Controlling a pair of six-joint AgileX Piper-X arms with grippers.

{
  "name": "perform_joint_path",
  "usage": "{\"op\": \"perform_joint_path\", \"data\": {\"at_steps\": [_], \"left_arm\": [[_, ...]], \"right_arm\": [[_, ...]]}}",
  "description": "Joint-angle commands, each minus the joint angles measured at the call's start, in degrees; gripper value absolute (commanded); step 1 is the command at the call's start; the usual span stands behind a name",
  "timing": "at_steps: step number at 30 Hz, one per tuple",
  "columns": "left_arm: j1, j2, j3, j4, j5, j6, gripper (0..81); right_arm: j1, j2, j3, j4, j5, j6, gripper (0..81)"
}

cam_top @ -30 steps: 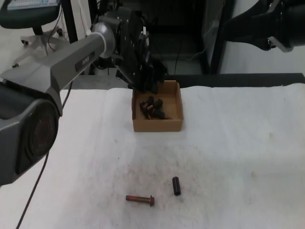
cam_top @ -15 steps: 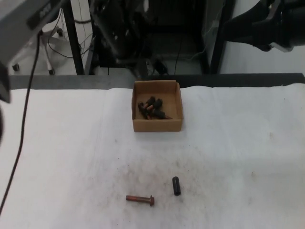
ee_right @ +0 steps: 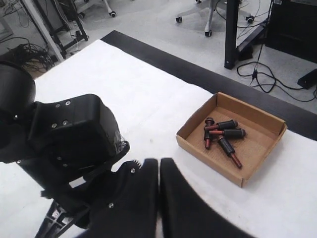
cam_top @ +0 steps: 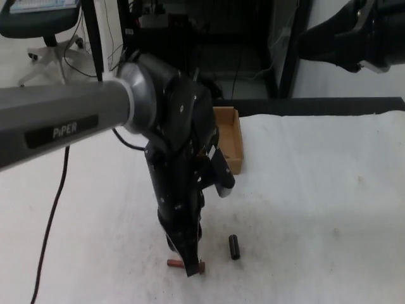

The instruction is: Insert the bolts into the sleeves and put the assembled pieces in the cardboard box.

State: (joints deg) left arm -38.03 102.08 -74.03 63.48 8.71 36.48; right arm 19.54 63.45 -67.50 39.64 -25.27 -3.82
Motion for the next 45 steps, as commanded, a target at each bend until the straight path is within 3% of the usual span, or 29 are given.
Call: {"op": "perform_joint_path", "data": {"at_steps": [1, 10, 26, 45], "left_arm": [[-0.26, -0.93, 0.86, -3.97, -2.54, 1.75, 25.4], [-0.26, -0.09, 0.86, -8.55, 3.97, 12.89, 25.4], [-0.26, 2.53, 0.86, -2.88, 4.21, 21.51, 25.4], [-0.26, 7.62, 0.86, -5.33, 3.36, 21.62, 25.4]], "right_arm": [[-0.25, -0.66, -0.27, 2.73, -0.36, -0.53, 0.8], [-0.25, -0.66, -0.27, 2.97, -0.36, -0.94, 0.8], [-0.25, -0.66, -0.27, 3.0, -0.36, -1.4, 0.8], [-0.25, -0.66, -0.27, 3.0, -0.36, -1.4, 0.8]]}}
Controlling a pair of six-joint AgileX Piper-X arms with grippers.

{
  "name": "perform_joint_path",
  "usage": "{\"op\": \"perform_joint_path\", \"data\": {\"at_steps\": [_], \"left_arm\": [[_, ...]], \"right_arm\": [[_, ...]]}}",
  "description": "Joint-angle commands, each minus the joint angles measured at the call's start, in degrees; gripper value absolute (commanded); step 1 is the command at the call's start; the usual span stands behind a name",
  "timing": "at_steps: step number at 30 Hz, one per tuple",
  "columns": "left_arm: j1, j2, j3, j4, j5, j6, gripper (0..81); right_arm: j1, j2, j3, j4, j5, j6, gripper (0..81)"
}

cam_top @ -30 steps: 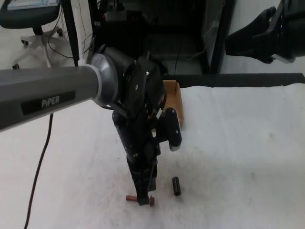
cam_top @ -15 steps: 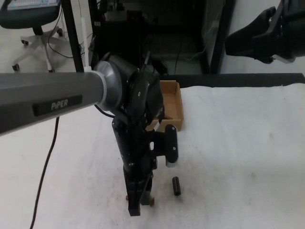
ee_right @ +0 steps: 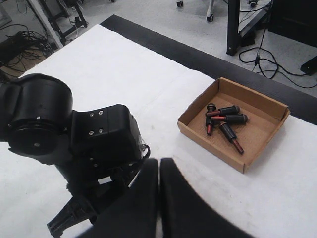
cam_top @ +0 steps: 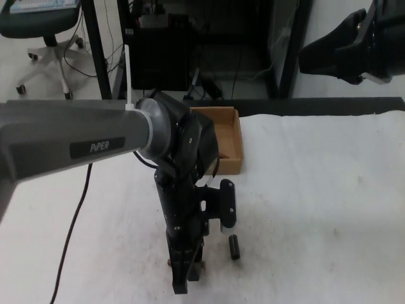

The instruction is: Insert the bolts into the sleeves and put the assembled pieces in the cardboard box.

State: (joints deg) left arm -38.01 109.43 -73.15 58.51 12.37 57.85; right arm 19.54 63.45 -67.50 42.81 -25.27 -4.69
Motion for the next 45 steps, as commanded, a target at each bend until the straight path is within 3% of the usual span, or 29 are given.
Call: {"op": "perform_joint_path", "data": {"at_steps": [1, 8, 32, 35, 37, 40, 45], "left_arm": [[-0.18, 0.49, -0.02, -0.53, -0.84, 0.25, 25.4], [-0.18, 1.84, -0.02, -0.71, -4.33, -0.05, 25.4], [-0.34, 4.67, -0.02, -6.56, -1.09, -2.98, 24.9], [-0.34, 4.67, -0.02, -6.62, 2.89, -2.98, 15.3], [-0.34, 4.67, -0.02, -6.11, 6.28, -3.29, 1.1], [-0.34, 4.67, -0.02, -6.0, 8.32, -9.93, 0.3], [-0.34, 3.19, -0.83, -5.4, 2.95, -20.22, 0.3]], "right_arm": [[-0.25, -0.66, -0.27, -0.17, -0.36, -0.53, 0.8], [-0.25, -0.66, -0.27, -0.17, -0.36, -0.53, 0.8], [-0.25, -0.66, -0.27, -0.17, -0.36, -0.68, 0.8], [-0.25, -0.66, -0.27, -0.17, -0.36, -1.56, 0.8], [-0.25, -0.66, -0.27, -0.17, -0.36, -1.56, 0.8], [-0.25, -0.66, -0.27, -0.17, -0.36, -1.56, 0.8], [-0.25, -0.66, -0.27, -0.04, 1.55, -1.55, 0.8]]}}
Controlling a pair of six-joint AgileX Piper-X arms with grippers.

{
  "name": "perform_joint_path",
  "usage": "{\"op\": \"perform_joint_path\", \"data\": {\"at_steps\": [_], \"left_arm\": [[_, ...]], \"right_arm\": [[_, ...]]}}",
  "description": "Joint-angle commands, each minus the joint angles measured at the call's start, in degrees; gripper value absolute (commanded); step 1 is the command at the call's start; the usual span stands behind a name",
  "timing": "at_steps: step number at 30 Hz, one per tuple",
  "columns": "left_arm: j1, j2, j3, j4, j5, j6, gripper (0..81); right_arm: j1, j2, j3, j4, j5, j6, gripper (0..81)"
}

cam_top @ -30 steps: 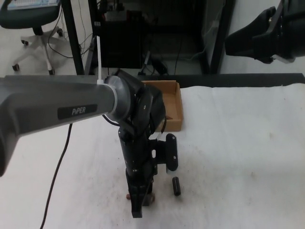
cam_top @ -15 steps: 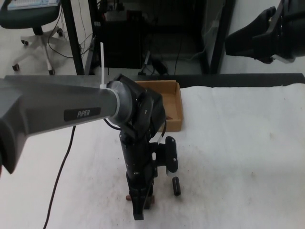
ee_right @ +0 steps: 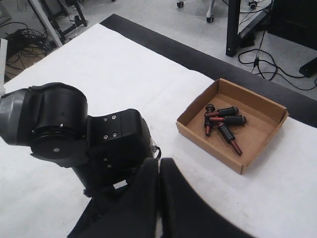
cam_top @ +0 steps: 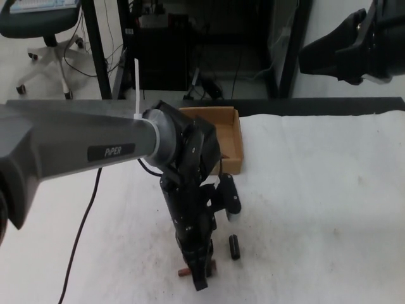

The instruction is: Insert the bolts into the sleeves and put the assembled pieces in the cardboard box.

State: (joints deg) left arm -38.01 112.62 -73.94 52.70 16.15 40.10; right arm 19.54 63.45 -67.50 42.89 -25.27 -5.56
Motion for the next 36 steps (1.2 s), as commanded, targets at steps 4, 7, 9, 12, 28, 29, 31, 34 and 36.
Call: {"op": "perform_joint_path", "data": {"at_steps": [4, 7, 9, 12, 28, 29, 31, 34, 36], "left_arm": [[-0.34, -4.53, -1.08, -3.05, -5.63, -16.53, 0.3], [-0.34, -9.09, -2.79, -6.93, -5.62, -26.4, 0.3], [-0.34, -12.58, -3.53, -10.38, -6.22, -30.42, 0.3], [-0.02, -19.28, -4.67, -15.2, -9.13, -32.54, 0.3], [12.04, -54.52, 12.51, -12.39, -25.47, -28.41, 0.3], [12.83, -56.2, 15.23, -13.01, -25.44, -29.85, 0.3], [13.7, -59.23, 19.89, -14.33, -23.94, -31.87, 0.3], [13.99, -62.51, 26.23, -16.49, -20.04, -33.62, 0.3], [13.99, -64.18, 29.22, -18.24, -17.91, -34.4, 0.3]], "right_arm": [[-0.25, -0.52, -0.27, 1.54, 7.84, -0.68, 0.8], [-0.25, 0.04, -0.27, 4.96, 10.85, -0.68, 0.8], [-0.25, 0.69, -0.27, 7.55, 11.64, -0.68, 0.8], [-0.25, 2.23, 0.02, 10.45, 11.63, -0.68, 0.8], [9.05, 16.12, 4.72, 4.73, 11.73, 5.56, 0.8], [10.01, 17.01, 4.72, 2.97, 12.08, 7.65, 0.8], [11.61, 18.87, 4.72, 0.45, 12.57, 9.02, 0.8], [12.94, 21.52, 4.72, -1.59, 12.55, 9.02, 4.8], [13.23, 23.16, 4.61, -1.64, 12.55, 9.12, 12.3]]}}
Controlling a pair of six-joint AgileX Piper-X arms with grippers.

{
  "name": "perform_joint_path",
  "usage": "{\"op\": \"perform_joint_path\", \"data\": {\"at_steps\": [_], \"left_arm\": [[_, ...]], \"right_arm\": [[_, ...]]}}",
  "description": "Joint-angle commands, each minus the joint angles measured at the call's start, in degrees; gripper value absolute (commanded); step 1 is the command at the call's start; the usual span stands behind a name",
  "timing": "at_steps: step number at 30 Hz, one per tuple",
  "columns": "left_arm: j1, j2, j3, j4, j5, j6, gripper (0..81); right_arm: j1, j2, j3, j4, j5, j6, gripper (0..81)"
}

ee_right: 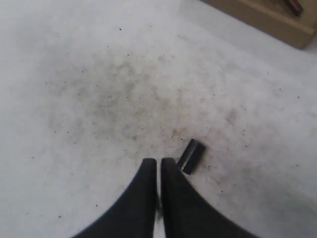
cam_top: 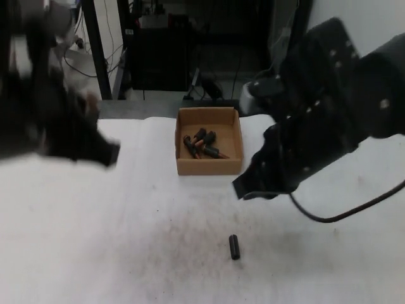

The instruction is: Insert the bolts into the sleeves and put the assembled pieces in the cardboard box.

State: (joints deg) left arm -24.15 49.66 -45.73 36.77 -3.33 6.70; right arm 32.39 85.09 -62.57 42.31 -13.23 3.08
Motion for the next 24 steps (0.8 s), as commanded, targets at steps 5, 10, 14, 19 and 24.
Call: {"op": "perform_joint_path", "data": {"at_steps": [5, 10, 14, 19, 24], "left_arm": [[0.13, -2.14, 4.48, -5.98, 2.59, -1.16, 0.3], [0.13, -2.14, 6.02, -8.47, 2.59, -1.16, 0.3], [0.13, -2.14, 7.37, -9.8, 2.59, -1.16, 0.3], [0.13, -2.14, 8.7, -9.61, 2.59, -0.56, 0.3], [0.13, -2.14, 9.71, -9.61, 2.59, -0.26, 0.3]], "right_arm": [[0.34, 4.9, -0.37, -1.06, 0.51, 6.9, 37.5], [0.68, 8.13, -0.37, -1.06, 0.51, 10.34, 37.0], [1.55, 10.81, -0.37, -0.95, 0.88, 11.13, 36.5], [1.77, 13.32, -0.37, -0.67, 1.09, 11.11, 36.5], [1.77, 15.01, -0.37, -0.49, 2.61, 11.11, 36.5]]}}
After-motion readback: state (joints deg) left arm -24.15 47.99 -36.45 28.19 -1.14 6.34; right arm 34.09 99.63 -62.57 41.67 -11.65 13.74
